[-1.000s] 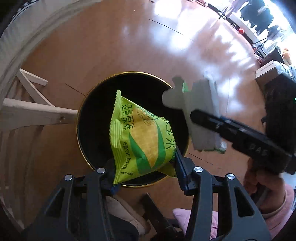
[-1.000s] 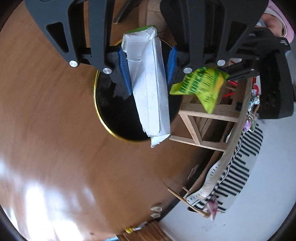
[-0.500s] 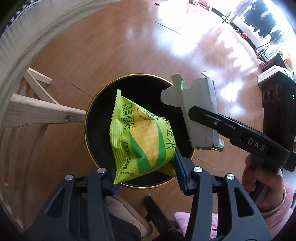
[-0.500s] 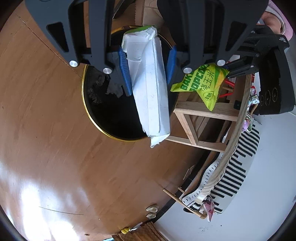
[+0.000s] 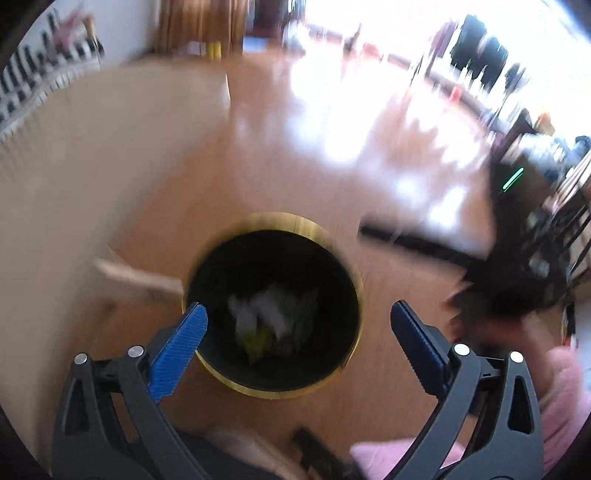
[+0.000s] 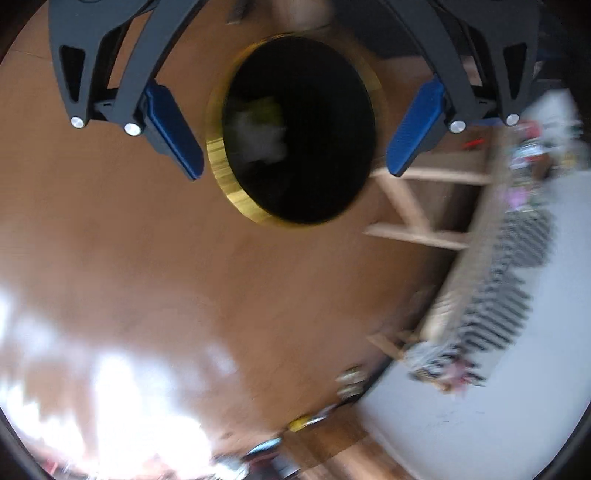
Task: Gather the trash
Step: 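Carry both items over the black bin and open both tools to drop them, then return both tools to the table above the red cigarette box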
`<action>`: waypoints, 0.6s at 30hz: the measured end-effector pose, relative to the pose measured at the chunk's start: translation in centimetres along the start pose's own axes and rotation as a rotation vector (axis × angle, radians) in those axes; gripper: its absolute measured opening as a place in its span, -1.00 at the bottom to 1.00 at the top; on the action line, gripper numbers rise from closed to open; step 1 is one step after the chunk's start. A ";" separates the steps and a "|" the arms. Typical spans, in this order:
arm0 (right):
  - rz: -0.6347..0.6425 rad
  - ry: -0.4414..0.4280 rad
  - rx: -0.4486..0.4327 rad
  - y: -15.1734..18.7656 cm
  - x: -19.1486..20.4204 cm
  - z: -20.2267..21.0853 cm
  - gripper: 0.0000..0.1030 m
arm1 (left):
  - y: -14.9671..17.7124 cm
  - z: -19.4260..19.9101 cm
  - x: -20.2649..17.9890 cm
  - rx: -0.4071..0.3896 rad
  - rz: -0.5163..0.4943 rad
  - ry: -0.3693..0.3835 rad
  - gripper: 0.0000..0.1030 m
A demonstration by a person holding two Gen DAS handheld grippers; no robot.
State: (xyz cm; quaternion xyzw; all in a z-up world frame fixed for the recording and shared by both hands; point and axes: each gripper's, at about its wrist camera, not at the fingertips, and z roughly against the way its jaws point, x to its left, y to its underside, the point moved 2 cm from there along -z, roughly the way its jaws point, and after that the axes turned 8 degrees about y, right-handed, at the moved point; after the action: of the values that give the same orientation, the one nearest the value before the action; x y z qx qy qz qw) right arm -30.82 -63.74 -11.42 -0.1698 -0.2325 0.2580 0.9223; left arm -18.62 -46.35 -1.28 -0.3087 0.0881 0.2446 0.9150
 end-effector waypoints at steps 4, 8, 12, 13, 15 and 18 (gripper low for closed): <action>0.036 0.182 -0.102 -0.3 1.1 1.3 0.87 | -2.0 10.7 1.8 -0.229 -0.019 -0.042 0.87; 0.045 0.149 -0.141 -1.0 2.9 2.6 0.87 | 0.2 20.5 6.8 -0.384 0.017 -0.177 0.88; 0.129 0.082 -0.171 -1.9 7.6 4.1 0.87 | 6.4 27.0 14.9 -0.363 0.111 -0.403 0.88; 0.175 0.041 -0.166 -2.2 9.9 4.6 0.87 | 9.1 28.2 18.1 -0.319 0.163 -0.485 0.88; 0.258 -0.026 -0.174 -2.7 14.2 5.5 0.87 | 12.3 29.1 21.6 -0.259 0.223 -0.534 0.87; 0.476 -0.148 -0.184 -2.4 22.6 6.4 0.87 | 16.6 30.3 26.4 -0.208 0.279 -0.534 0.87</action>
State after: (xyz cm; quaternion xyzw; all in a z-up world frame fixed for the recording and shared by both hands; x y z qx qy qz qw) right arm -16.01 -51.90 2.70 -0.2837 -0.2751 0.4572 0.7968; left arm -3.79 -6.08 5.80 -0.3106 -0.1391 0.4477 0.8269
